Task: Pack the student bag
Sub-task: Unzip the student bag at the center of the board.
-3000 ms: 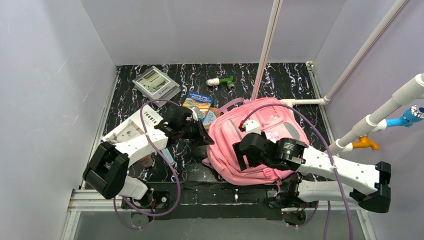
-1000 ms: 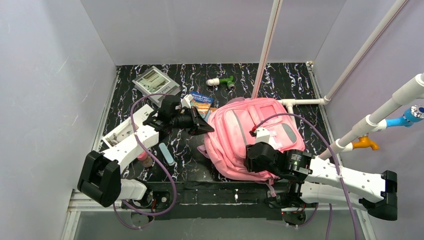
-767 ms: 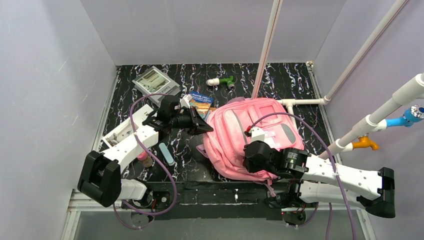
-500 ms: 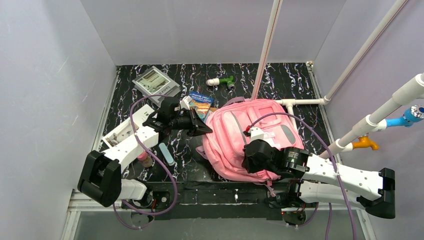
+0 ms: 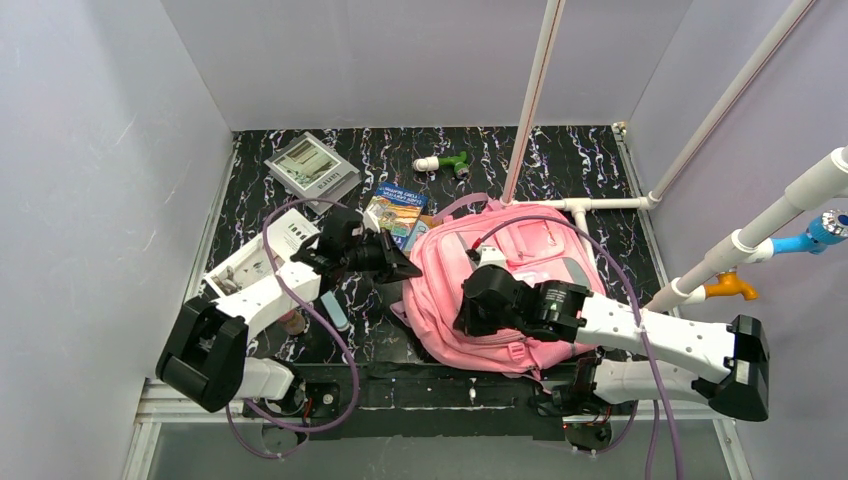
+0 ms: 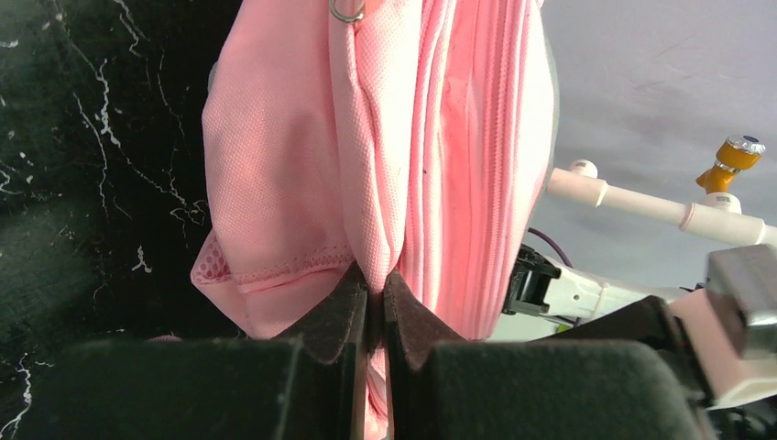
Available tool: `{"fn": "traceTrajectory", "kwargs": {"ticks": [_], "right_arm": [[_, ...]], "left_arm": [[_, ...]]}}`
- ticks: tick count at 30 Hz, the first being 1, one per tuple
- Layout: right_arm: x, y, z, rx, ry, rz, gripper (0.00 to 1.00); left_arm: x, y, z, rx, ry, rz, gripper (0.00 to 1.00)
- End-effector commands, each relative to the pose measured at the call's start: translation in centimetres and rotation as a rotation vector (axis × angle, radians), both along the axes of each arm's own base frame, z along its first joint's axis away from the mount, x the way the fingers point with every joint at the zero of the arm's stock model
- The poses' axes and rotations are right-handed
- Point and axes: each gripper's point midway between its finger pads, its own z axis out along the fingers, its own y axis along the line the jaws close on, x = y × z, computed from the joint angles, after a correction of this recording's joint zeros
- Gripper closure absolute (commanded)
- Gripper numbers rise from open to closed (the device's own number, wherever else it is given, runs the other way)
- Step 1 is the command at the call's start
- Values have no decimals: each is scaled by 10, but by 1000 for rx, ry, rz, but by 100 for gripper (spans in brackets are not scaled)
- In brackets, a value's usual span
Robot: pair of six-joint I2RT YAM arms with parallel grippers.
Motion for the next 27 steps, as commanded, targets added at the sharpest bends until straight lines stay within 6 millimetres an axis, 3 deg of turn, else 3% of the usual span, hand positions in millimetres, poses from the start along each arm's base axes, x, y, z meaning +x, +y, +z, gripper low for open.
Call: {"fn": "traceTrajectory", "kwargs": {"ticks": [1, 8, 14, 18, 21, 27], "right_arm": [[39, 51, 81, 323, -72, -221, 99], [64, 91, 100, 371, -49, -310, 99], [98, 103, 76, 309, 88, -434, 99], [122, 120, 96, 404, 72, -422, 99], [141, 115, 110, 399, 9, -482, 99], [191, 104, 105, 445, 10, -622, 99]], "left_arm": [[-8, -14, 25, -133, -118, -10, 100], [-15, -11, 33, -172, -200, 18, 100], [-20, -11, 38, -189, -253, 19, 100], [-25, -11, 32, -188, -240, 18, 100], [-29, -11, 29, -190, -230, 11, 100], [-33, -12, 32, -195, -247, -2, 100]]}}
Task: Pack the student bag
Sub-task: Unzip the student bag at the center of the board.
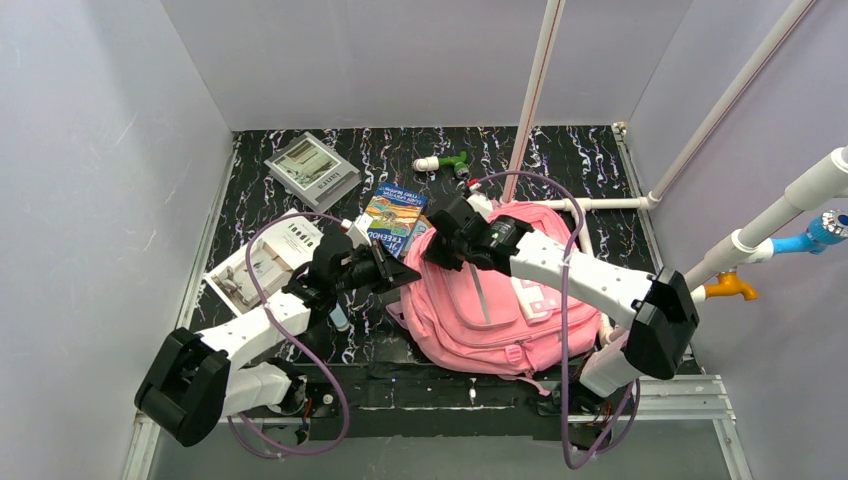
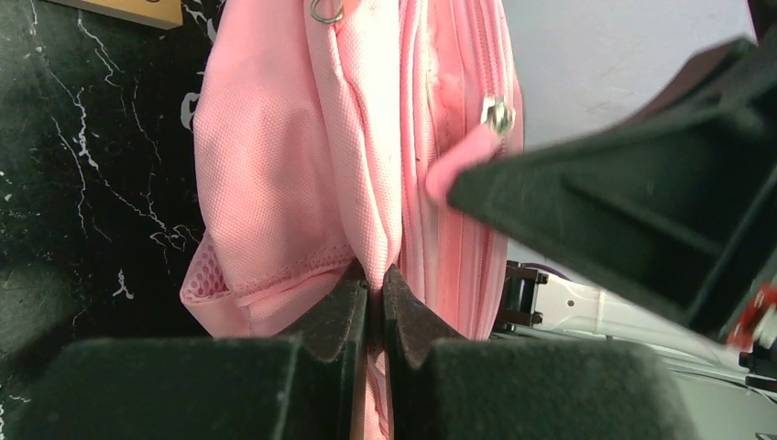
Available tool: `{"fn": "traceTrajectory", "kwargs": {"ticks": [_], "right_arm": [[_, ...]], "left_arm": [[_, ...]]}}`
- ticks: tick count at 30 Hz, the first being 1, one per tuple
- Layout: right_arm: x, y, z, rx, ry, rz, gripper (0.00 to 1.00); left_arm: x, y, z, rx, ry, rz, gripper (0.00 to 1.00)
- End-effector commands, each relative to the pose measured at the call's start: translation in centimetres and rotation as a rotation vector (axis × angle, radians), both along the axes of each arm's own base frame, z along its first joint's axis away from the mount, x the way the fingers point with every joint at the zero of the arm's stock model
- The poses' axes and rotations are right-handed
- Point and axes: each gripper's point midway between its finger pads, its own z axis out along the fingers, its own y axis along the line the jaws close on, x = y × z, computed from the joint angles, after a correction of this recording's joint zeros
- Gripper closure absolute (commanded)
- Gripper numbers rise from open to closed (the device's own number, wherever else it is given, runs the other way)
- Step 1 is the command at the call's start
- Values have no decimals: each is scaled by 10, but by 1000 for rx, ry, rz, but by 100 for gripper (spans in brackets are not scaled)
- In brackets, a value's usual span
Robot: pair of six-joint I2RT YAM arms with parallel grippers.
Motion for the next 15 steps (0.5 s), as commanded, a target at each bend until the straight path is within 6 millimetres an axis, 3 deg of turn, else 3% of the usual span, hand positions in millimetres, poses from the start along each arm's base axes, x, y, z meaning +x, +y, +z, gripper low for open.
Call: {"fn": "traceTrajectory", "kwargs": {"ticks": [1, 7, 15], "right_arm": [[63, 36, 75, 293, -168, -137, 99], [97, 41, 76, 387, -133, -250, 99], [131, 21, 68, 518, 4, -456, 99]], "left_arm": [[-20, -15, 27, -82, -70, -112, 100], [-22, -14, 24, -77, -65, -114, 100], [-22, -12, 14, -59, -51, -101, 100]]}}
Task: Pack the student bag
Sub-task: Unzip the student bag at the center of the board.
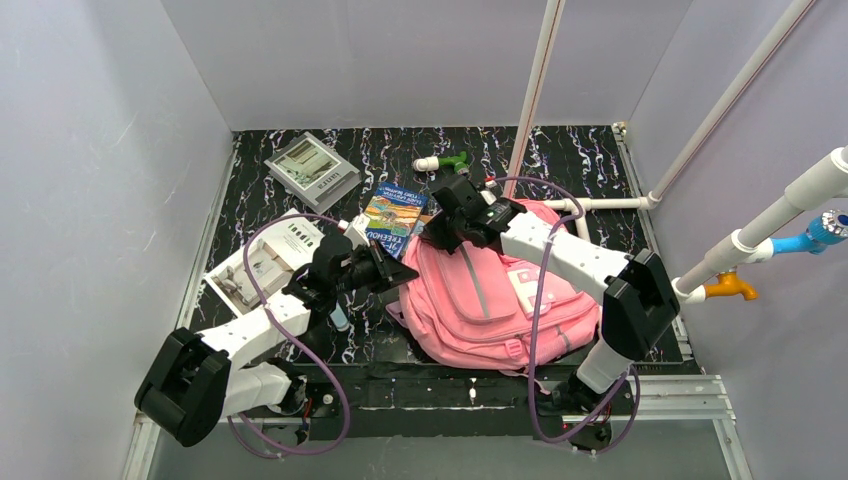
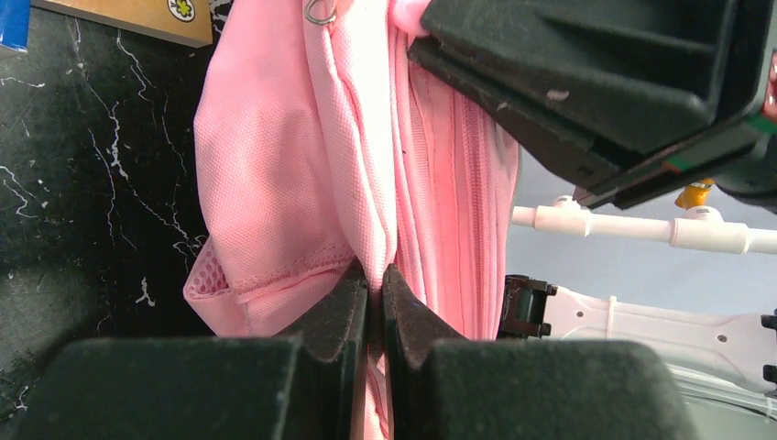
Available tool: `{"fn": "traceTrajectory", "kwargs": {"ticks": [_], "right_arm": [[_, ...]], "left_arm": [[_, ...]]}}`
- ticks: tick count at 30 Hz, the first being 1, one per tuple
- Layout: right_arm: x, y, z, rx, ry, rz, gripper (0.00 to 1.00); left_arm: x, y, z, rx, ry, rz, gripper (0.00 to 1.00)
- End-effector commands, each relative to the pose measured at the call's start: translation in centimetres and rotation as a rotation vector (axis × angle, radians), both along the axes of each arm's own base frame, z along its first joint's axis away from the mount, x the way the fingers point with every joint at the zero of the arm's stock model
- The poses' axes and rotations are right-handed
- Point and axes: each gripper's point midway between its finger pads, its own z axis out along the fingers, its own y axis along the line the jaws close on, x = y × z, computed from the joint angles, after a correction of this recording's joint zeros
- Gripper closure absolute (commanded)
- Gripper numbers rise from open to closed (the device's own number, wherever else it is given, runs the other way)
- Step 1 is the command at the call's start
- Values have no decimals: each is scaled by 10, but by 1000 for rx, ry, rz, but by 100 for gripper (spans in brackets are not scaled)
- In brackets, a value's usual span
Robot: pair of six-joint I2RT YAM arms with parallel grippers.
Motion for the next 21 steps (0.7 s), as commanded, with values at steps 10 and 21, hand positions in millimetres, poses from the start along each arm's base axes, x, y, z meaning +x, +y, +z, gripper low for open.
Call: {"fn": "traceTrajectory", "kwargs": {"ticks": [10, 21], "right_arm": [[103, -34, 69, 435, -94, -428, 99], [114, -74, 47, 428, -73, -485, 98]], "left_arm": [[-27, -10, 3, -43, -21, -111, 100], [-27, -9, 4, -44, -27, -107, 100]]}}
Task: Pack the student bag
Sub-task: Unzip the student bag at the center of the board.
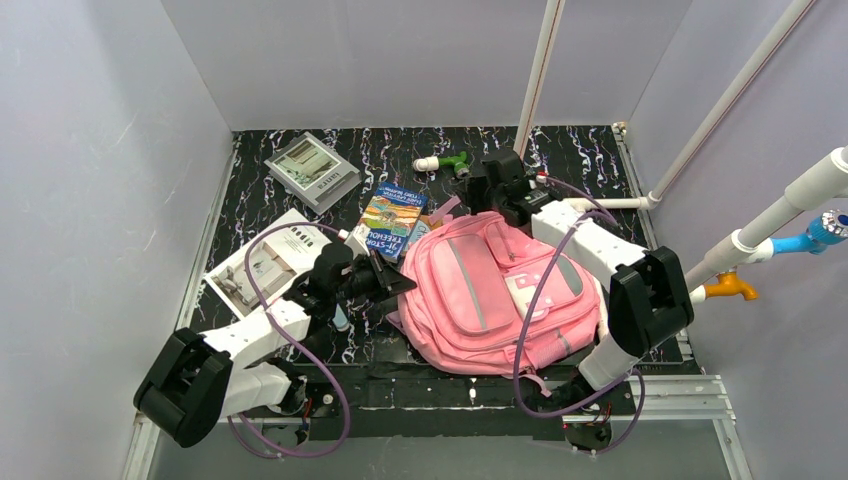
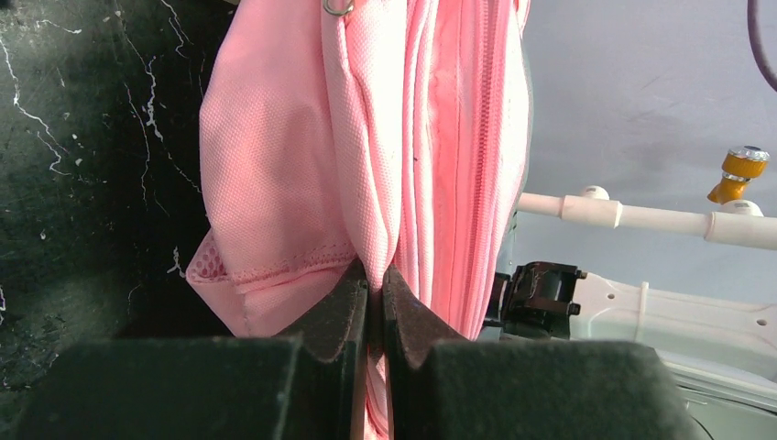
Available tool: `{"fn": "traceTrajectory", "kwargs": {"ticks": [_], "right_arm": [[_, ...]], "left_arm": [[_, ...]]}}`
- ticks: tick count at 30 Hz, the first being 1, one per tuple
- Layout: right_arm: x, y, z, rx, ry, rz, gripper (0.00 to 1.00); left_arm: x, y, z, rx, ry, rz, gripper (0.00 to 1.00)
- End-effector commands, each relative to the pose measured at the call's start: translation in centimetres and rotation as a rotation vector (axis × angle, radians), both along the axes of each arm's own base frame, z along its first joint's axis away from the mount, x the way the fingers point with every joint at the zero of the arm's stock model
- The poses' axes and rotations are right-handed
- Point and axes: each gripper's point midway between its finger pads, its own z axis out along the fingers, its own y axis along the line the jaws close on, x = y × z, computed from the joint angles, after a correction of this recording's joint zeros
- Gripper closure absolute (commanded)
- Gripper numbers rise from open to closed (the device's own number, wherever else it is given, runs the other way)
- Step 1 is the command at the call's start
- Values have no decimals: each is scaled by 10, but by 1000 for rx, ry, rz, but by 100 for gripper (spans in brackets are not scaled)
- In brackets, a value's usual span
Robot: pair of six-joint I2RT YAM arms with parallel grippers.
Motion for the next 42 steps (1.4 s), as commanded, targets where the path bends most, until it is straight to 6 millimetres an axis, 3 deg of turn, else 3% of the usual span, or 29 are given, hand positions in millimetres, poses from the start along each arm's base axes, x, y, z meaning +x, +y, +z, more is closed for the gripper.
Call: {"fn": "traceTrajectory", "kwargs": {"ticks": [1, 3, 7, 12, 16, 19, 24, 30, 34, 38, 40, 42], "right_arm": [[7, -15, 13, 23, -77, -15, 93], [4, -11, 13, -28, -101, 61, 80], [-9, 20, 29, -193, -240, 337, 77], [-50, 51, 25, -443, -365, 671, 69], [-89, 61, 7, -534, -457, 973, 65], [-115, 50, -3, -628, -502, 1102, 63], [-150, 30, -11, -795, -550, 1255, 48], [-187, 12, -35, -1167, -480, 1371, 31], [-191, -26, -52, -1441, -343, 1397, 30], [-189, -52, -56, -1650, -245, 1383, 31], [-196, -53, -57, -1696, -232, 1401, 36], [-217, -33, -60, -1667, -318, 1432, 32]], "left_arm": [[-16, -14, 25, -72, -46, -104, 100], [-15, -16, 26, -71, -45, -111, 100], [-10, -21, 27, -69, -36, -124, 100], [-5, -29, 21, -63, 11, -144, 100], [-4, -32, 14, -61, 52, -146, 100], [-6, -34, 4, -54, 108, -160, 100], [-2, -32, -11, -38, 179, -144, 100], [6, -23, -16, -31, 195, -123, 100], [5, -23, -17, -30, 216, -134, 100], [2, -21, -23, -22, 243, -134, 100], [1, -20, -26, -17, 250, -132, 100], [1, -20, -26, -11, 254, -133, 100]]}}
